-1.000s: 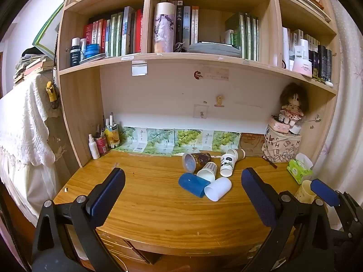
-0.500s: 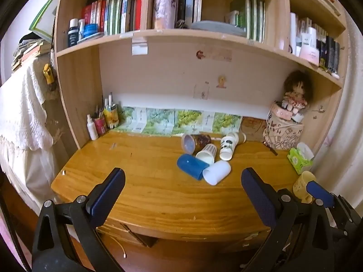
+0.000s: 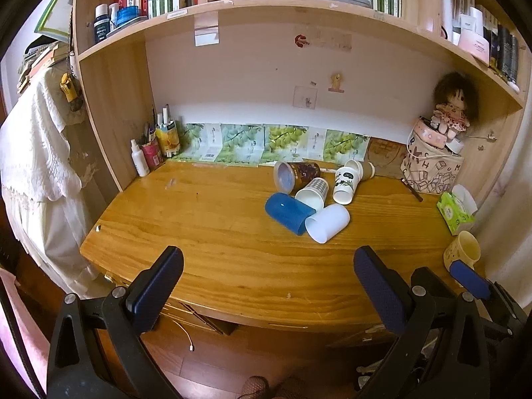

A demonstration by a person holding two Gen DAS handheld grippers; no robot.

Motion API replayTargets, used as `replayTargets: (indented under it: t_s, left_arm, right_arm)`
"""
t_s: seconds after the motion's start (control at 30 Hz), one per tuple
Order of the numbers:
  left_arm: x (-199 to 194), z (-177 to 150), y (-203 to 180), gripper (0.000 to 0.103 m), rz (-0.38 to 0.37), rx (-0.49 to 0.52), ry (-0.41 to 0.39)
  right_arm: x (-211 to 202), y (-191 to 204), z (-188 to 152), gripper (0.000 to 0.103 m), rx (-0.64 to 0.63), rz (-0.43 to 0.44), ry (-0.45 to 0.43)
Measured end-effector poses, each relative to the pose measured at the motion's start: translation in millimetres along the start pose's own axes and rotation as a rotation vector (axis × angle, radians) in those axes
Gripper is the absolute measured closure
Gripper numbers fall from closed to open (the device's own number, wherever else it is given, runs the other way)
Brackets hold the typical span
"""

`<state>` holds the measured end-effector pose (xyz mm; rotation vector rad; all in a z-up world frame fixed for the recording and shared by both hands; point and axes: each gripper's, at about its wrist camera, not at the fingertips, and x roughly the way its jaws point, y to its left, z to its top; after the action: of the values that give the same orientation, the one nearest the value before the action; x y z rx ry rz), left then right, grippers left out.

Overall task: Flip cup upright
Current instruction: 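Move the left tool toward the cups lying on the desk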

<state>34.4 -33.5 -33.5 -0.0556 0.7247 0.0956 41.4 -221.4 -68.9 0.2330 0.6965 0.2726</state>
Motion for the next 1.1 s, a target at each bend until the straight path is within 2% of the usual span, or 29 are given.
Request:
replayTargets:
  t_s: [0.4, 0.67, 1.1]
  left_arm:
    - [11.8, 10.0, -7.8, 0.001, -0.017, 0.014, 0.010]
    - [31.8, 19.6, -20.1, 0.001, -0.064, 0.041, 0.034]
    - [98.6, 66.4, -49.1, 0.001, -0.167, 0.127, 0.084]
  right_arm:
    - [8.9, -13.6, 11.2, 0.022, -0.036, 0.042, 0.011]
    - [21.2, -19.8, 18.7, 0.022, -0.057, 0.019, 0.032]
    - [70.0, -39.1, 45.9, 0.022, -0.028, -0.040, 0.080]
